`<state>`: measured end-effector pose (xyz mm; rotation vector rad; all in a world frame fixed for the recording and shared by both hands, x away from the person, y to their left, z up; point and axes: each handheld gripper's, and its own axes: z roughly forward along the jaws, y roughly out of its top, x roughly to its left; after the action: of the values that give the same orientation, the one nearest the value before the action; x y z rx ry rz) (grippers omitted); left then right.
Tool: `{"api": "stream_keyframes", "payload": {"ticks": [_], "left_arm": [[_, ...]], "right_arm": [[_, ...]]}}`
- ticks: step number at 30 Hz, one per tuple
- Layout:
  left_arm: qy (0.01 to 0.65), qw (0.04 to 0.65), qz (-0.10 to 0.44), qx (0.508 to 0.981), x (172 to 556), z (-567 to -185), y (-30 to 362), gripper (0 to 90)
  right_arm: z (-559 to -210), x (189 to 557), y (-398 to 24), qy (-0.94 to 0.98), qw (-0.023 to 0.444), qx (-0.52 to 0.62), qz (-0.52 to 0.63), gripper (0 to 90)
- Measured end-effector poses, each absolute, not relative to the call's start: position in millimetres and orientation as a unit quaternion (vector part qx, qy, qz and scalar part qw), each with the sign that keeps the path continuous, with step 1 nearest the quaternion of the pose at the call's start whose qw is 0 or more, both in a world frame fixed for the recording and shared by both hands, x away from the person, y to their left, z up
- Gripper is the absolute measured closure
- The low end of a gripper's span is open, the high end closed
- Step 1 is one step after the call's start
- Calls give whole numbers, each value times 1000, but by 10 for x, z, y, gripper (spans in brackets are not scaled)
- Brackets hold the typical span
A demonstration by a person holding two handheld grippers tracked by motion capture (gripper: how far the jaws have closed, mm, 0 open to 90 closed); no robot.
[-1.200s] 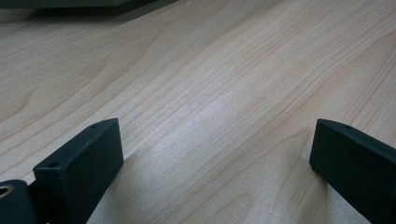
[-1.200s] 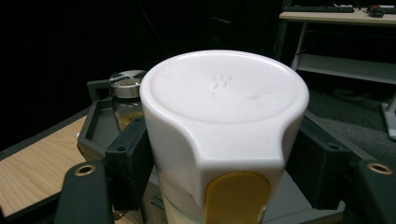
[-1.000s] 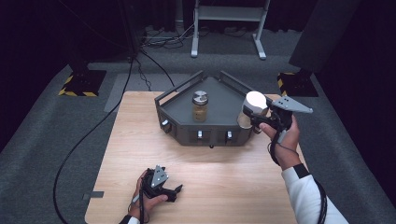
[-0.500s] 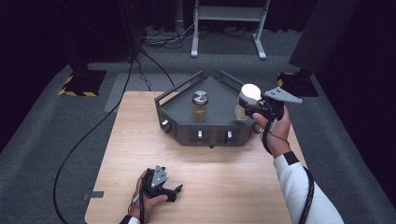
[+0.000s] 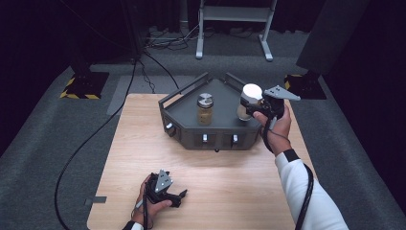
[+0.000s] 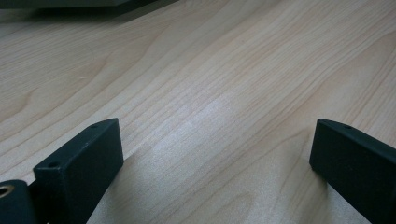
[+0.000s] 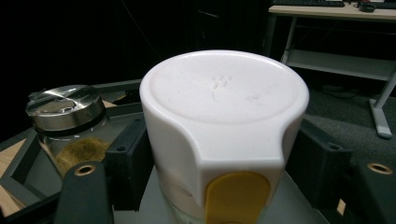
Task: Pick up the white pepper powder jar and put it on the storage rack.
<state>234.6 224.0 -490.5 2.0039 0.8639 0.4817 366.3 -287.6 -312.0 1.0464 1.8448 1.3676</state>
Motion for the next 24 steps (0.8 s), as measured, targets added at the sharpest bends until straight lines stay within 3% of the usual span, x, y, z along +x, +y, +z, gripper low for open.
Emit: {"api": "stream_keyframes", "payload": {"ticks": [24], "left_arm": [[347, 439, 193, 806, 2349, -4907, 2242, 27]], "right_arm": [[-3265, 3821, -2859, 705, 303, 402, 500, 305]]}}
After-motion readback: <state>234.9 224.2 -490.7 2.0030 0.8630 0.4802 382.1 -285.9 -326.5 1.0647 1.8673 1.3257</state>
